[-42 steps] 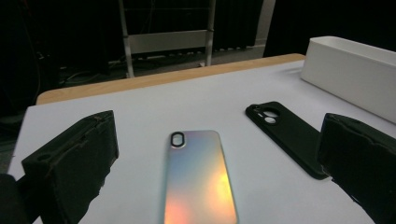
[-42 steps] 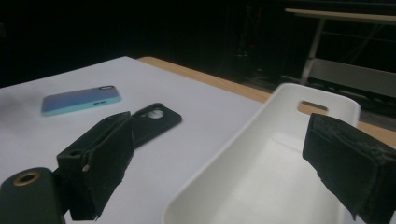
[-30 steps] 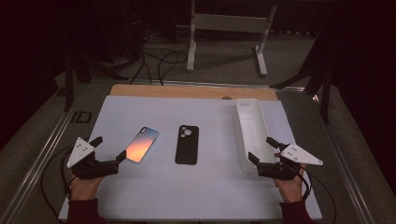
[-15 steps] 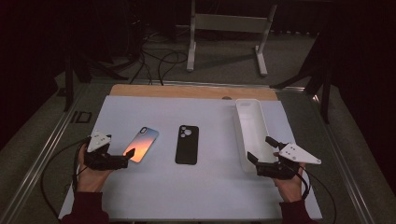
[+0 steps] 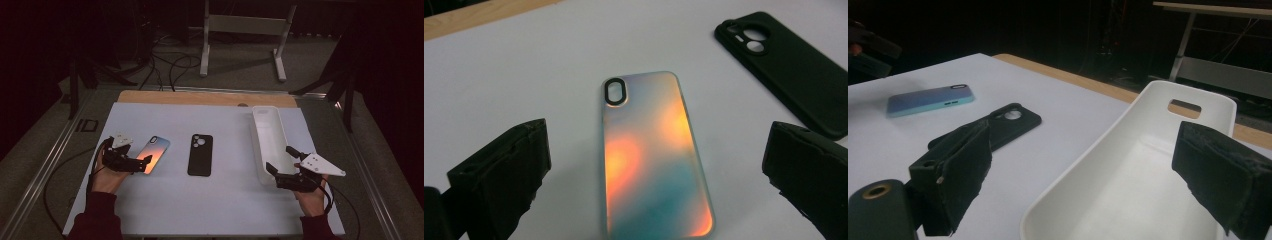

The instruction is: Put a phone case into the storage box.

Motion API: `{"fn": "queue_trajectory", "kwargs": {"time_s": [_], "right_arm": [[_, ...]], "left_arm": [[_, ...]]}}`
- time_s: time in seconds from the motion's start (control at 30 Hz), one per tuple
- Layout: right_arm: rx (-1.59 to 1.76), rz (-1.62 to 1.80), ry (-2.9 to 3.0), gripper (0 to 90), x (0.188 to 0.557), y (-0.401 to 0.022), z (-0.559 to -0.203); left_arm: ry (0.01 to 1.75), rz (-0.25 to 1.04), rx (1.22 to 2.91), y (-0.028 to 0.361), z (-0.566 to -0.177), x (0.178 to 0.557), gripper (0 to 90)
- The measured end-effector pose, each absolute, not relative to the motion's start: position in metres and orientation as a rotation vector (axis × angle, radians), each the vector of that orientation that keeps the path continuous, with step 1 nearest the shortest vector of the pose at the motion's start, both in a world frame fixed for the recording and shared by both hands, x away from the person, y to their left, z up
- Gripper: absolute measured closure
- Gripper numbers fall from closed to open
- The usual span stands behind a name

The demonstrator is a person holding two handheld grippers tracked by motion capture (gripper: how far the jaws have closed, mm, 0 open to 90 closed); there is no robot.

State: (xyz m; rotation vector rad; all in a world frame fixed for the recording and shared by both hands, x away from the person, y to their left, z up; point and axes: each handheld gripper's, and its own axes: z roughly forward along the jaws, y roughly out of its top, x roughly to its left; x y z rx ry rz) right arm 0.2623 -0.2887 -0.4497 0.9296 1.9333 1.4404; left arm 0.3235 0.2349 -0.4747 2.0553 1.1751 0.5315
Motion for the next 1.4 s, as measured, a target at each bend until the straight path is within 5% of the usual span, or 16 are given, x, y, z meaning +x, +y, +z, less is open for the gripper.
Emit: {"fn": "queue_trajectory", "kwargs": {"time_s": [1.4], "right_arm": [[0.942,1.437,1.923,8.5,0.262,-0.29,-0.45]], "left_arm": [[1.346,0.338,2.297,0.215,-0.527,0.368,0.0]]}}
